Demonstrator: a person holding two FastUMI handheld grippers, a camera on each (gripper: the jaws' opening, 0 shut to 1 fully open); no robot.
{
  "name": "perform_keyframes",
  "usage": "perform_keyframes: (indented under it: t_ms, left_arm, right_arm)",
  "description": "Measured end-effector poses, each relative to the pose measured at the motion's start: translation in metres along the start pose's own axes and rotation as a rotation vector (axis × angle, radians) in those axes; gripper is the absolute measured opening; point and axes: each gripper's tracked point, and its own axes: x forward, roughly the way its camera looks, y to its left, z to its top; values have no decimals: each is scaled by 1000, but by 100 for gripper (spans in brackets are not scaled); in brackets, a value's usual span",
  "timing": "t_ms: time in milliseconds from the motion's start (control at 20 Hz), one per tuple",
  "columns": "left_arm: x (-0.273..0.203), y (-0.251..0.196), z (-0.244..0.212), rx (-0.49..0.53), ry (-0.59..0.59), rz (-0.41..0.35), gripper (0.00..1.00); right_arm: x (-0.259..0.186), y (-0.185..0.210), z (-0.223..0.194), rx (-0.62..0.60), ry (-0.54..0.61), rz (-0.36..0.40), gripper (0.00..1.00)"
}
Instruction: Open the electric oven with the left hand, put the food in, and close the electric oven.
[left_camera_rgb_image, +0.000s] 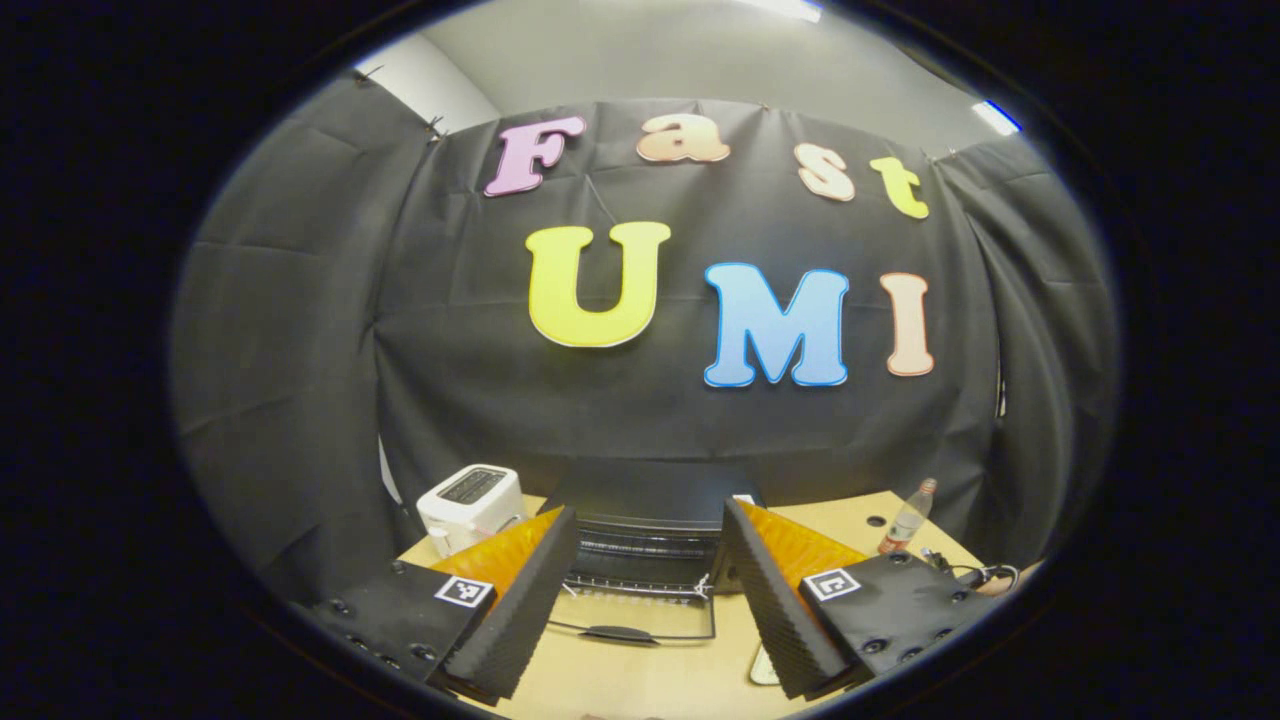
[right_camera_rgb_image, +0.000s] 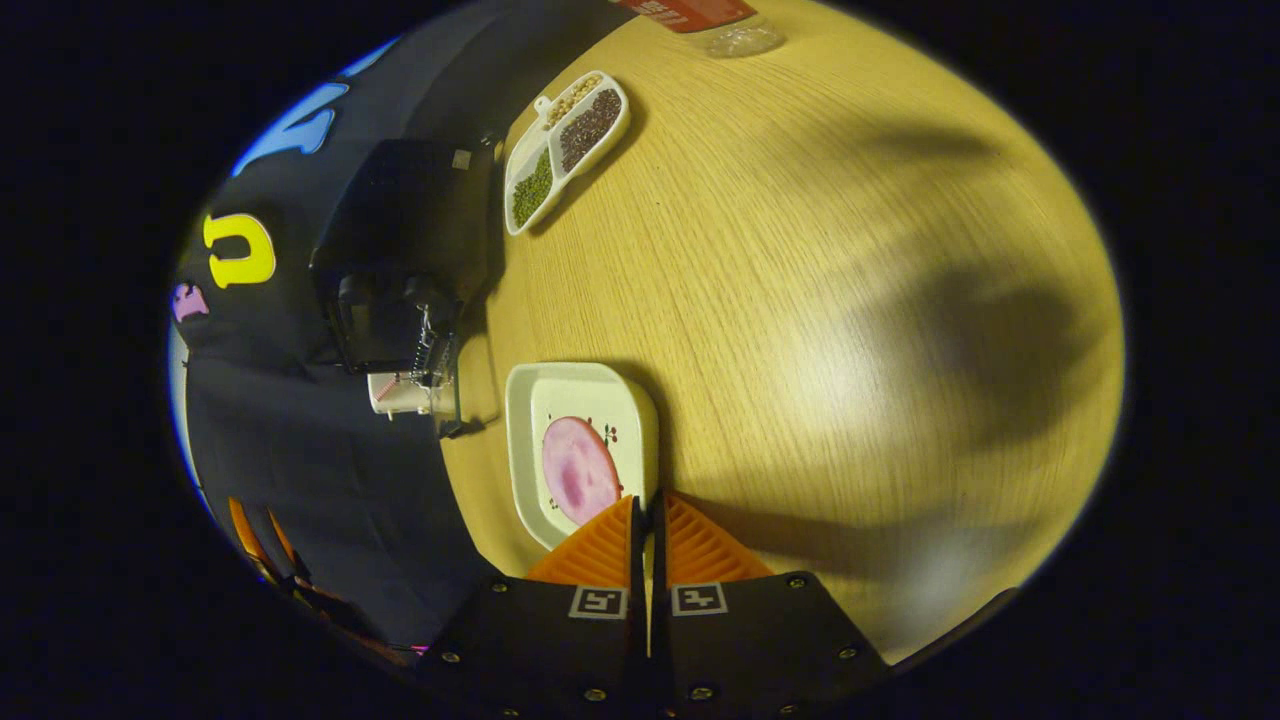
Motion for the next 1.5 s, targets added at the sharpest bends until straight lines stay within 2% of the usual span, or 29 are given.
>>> perform_keyframes:
  t_ms: [350,500,800,1150,1200,1300,1350,1400,1500]
  left_arm:
    - [15,20,1,-22,-5,-49,100]
    - [20,33,8,-9,-28,-59,100]
    - [26,47,21,24,-76,-112,100]
    - [23,80,24,54,-111,-152,97]
    - [22,86,24,56,-113,-151,92]
    - [21,101,22,52,-114,-142,100]
    - [20,108,20,46,-112,-137,100]
    - [20,117,19,40,-109,-129,92]
    - [18,135,16,24,-104,-107,95]
  right_arm:
    - [-10,19,-15,40,-87,60,2]
    - [-13,44,-20,73,-140,115,2]
    - [-9,102,-46,151,-271,154,2]
    - [36,187,-39,254,-393,175,2]
    - [45,199,-35,270,-406,175,2]
    - [65,218,-26,314,-432,163,2]
    - [76,226,-20,344,-441,161,2]
    - [86,235,-17,373,-444,164,2]
    - [105,250,-6,432,-457,166,2]
